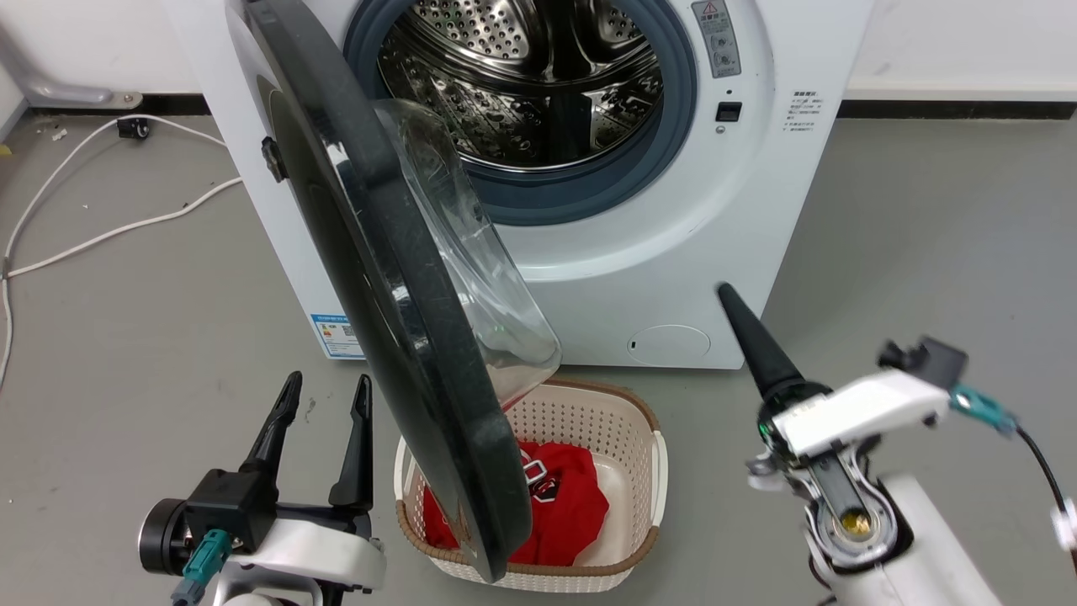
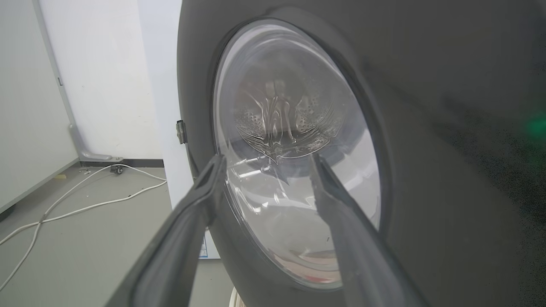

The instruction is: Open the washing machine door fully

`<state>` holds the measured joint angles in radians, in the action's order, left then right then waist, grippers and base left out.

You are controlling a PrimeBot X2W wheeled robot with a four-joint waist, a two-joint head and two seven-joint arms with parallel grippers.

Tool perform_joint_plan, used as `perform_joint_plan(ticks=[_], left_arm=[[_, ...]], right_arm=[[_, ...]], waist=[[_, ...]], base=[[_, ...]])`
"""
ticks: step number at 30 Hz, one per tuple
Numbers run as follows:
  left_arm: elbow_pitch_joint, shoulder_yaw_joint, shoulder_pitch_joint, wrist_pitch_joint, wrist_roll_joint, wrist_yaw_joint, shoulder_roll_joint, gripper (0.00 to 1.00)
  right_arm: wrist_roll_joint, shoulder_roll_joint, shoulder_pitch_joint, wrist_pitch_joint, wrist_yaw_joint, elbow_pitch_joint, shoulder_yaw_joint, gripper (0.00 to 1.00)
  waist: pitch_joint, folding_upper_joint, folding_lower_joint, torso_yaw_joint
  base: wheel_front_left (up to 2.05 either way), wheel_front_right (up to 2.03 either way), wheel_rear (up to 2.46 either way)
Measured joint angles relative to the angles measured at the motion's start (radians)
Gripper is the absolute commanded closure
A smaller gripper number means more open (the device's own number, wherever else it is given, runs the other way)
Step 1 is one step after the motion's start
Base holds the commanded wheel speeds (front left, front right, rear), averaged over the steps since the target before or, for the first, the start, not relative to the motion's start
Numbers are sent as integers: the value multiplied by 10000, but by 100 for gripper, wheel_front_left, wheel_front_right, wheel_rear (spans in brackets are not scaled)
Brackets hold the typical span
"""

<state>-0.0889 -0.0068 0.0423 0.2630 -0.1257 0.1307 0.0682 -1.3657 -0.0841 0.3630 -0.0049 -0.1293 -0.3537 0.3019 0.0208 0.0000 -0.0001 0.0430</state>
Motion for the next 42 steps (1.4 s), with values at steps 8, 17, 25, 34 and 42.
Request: perform_joint_plan(ticks=[8, 17, 25, 34, 42], left_arm=[[-10, 109, -167, 0, 31, 0, -27, 0], [-13, 123, -181, 0, 33, 0, -63, 0], [-15, 105, -180, 0, 71, 0, -69, 0], [-2, 128, -179, 0, 90, 0, -67, 0], [8, 155, -179, 0, 102, 0, -69, 0]], right_arm=[[2552, -92, -1929, -2500, 0, 255, -1218, 0], [8598, 303, -3236, -2583, -2, 3242, -4219, 0], [11984, 322, -3896, -2585, -15, 5162, -3812, 0], [12778, 332, -4670, -2585, -15, 4777, -3210, 0], [12422, 332, -4693, -2583, -15, 4077, -3405, 0]], waist=[[-199, 0, 0, -49], [-241, 0, 0, -45], [-269, 0, 0, -79], [-292, 0, 0, -84], [-249, 0, 0, -99]], base=[[0, 0, 0], [0, 0, 0], [0, 0, 0], [0, 0, 0], [0, 0, 0]])
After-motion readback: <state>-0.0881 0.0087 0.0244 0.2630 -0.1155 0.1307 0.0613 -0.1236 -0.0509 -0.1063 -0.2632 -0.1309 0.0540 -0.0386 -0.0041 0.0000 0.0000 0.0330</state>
